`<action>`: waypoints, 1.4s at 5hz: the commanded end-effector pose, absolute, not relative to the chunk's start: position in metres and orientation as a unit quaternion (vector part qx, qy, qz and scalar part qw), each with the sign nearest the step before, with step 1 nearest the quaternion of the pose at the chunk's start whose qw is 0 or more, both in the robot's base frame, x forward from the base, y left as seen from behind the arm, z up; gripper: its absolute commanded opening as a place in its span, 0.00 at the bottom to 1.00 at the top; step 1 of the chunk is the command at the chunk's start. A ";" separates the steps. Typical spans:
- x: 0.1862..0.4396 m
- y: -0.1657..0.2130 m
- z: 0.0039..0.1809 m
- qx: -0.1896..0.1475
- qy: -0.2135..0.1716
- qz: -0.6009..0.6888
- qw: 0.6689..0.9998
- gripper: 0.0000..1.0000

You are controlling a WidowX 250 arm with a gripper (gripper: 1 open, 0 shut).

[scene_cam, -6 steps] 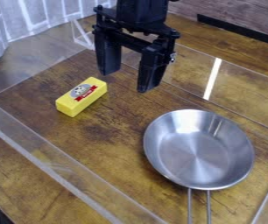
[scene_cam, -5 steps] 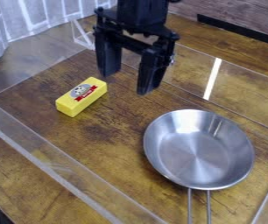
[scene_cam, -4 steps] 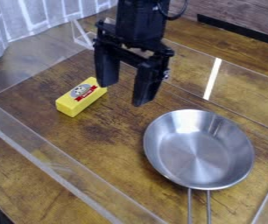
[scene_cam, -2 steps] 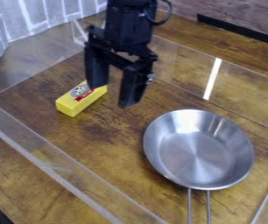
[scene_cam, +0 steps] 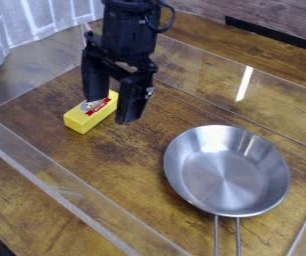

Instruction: Put the yellow object in the silver pan

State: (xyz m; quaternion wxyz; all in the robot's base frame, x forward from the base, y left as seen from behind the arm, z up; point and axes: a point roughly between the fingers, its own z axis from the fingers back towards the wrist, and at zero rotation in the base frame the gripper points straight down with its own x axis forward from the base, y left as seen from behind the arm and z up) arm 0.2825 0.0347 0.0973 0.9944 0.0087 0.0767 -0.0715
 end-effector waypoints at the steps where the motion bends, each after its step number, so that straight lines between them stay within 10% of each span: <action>1: 0.285 0.048 0.102 0.011 0.064 -0.068 0.996 1.00; 7: 0.292 0.079 0.080 0.008 0.061 -0.075 0.995 1.00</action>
